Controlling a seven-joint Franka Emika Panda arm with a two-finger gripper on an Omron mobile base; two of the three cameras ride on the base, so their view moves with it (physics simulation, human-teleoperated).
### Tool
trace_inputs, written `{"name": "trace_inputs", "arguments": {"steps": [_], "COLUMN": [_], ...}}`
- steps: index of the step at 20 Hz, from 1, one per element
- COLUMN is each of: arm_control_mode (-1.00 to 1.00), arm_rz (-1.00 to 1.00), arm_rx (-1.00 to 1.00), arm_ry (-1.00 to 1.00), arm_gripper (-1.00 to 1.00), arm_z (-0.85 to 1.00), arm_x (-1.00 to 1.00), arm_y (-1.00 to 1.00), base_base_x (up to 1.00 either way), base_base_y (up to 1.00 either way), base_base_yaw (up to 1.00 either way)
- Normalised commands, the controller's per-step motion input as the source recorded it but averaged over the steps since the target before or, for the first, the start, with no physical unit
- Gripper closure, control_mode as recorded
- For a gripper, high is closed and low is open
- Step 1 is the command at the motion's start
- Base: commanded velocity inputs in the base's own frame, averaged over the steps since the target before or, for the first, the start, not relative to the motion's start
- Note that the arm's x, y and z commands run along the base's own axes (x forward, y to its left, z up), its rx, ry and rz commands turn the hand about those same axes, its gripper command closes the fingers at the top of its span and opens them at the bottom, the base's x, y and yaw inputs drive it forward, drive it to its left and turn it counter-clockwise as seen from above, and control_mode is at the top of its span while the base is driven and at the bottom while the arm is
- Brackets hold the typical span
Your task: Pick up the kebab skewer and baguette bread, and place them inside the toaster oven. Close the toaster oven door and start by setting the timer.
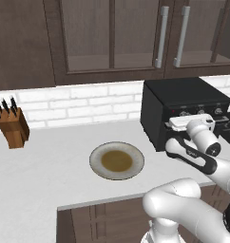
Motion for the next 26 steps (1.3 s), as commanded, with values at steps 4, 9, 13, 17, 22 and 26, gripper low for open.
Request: {"name": "trace_inputs", "arguments": {"steps": [4,9,13,17,22,26], "arm_control_mode": [-1.0,-1.0,-1.0,-1.0,-1.0,-1.0], "arm_rz": [0.02,0.0,0.0,0.0,0.0,0.0], "arm_rx": [0.04,0.1,0.1,0.1,0.14,0.19], "arm_ry": [0.01,0.06,0.06,0.04,0.03,0.01], "arm_gripper": [1.0,1.0,1.0,1.0,1.0,1.0], "arm_z": [0.0,-0.01,-0.02,-0.04,-0.1,-0.1], "arm_x": [0.16,0.21,0.19,0.18,0.05,0.04], "arm_y": [0.0,0.0,0.0,0.0,0.0,0.0], "base_base_x": [0.0,0.0,0.0,0.0,0.0,0.0], "base_base_y": [0.0,0.0,0.0,0.0,0.0,0.0], "base_base_yaw": [0.0,0.0,0.0,0.0,0.0,0.0]}}
